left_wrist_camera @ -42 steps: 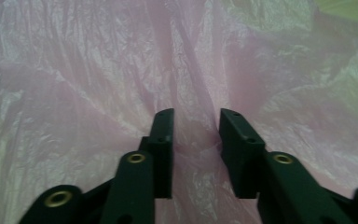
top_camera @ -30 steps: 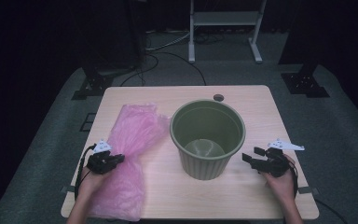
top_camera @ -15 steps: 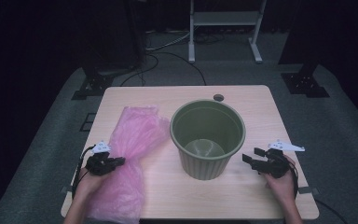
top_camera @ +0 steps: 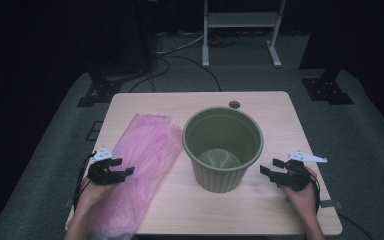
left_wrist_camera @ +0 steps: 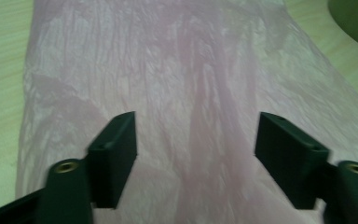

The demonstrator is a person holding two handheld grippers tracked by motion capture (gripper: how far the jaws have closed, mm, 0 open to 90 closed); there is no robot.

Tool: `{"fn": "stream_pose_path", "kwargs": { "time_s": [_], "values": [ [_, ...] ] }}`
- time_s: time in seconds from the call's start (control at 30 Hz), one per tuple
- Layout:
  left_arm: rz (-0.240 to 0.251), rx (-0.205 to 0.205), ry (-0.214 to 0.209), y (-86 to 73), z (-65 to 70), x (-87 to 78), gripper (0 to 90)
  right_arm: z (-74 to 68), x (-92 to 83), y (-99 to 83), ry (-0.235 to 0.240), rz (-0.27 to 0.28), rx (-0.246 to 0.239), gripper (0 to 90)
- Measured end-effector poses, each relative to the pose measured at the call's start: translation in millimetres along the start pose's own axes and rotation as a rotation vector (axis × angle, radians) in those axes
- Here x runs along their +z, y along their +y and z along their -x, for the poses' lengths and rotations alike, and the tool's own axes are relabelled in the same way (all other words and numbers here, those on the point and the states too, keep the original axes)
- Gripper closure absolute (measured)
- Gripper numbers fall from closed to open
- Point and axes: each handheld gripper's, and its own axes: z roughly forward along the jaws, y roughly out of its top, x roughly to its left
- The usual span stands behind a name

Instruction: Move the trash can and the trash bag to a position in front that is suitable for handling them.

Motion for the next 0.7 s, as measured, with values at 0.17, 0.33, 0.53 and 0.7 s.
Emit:
{"fn": "stream_pose_path", "kwargs": {
  "time_s": [0.17,0.33,0.53,0.7],
  "values": [
    [-0.042,-0.001,0.048,6.4,-2.5,17.3,17.8,0.2,0.0,-0.4,0.001,-0.001,-0.005,29.7],
    [-0.075,0.005,0.110,7.1,-5.1,29.8,15.6,1.3,-1.6,-0.8,0.001,0.002,-0.007,29.7],
    [-0.012,0.021,0.103,0.1,-5.5,33.0,40.3,2.3,-4.2,-0.2,0.002,0.014,-0.004,29.7],
    [0.011,0.066,0.071,-0.6,0.5,34.5,84.4,-0.3,-4.3,0.1,0.003,0.017,-0.010,29.7]
  ]
}}
